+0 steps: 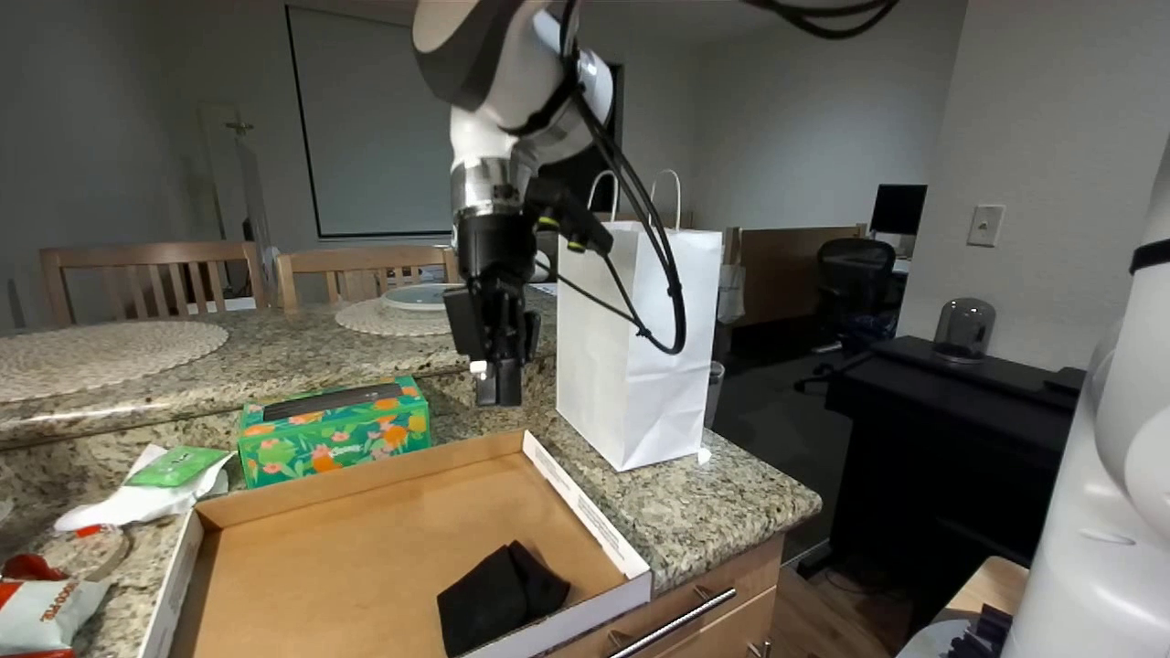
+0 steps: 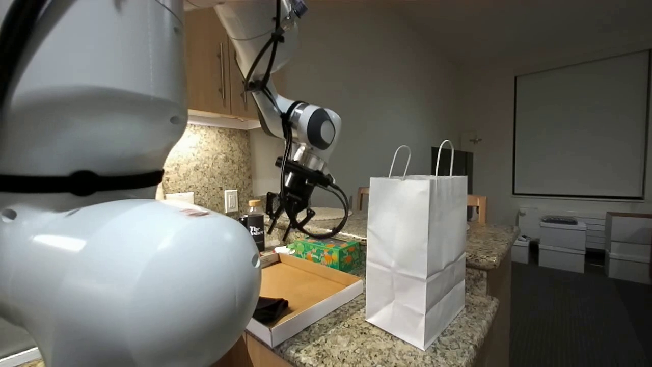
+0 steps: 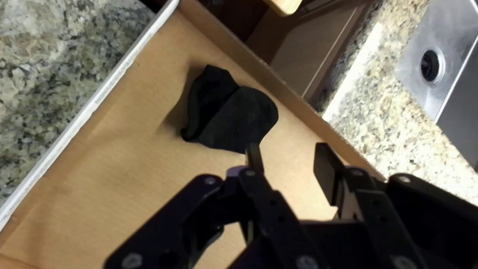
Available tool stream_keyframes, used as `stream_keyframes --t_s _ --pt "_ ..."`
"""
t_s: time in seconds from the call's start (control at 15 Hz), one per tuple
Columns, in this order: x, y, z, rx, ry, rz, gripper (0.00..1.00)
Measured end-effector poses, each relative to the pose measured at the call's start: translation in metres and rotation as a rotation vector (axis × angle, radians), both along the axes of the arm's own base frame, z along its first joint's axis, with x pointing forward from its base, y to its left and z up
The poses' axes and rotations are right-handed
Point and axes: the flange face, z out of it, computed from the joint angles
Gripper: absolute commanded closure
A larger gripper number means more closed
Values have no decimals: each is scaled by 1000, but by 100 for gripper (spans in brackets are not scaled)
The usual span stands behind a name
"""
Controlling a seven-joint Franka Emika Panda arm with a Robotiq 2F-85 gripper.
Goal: Pick up all the socks and put them in the bag.
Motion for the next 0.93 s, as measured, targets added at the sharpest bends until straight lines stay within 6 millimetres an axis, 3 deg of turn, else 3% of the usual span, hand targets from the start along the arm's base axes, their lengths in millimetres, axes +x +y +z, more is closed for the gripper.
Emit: stream_keyframes --t_s 0.13,0.33,0.53,0.93 --pt "3 11 -37 -9 -67 -38 16" --pt "6 32 -71 -20 -187 -148 0" --pt "1 39 -104 -65 -269 -276 0" --pt "-32 28 -154 -245 -243 -388 0"
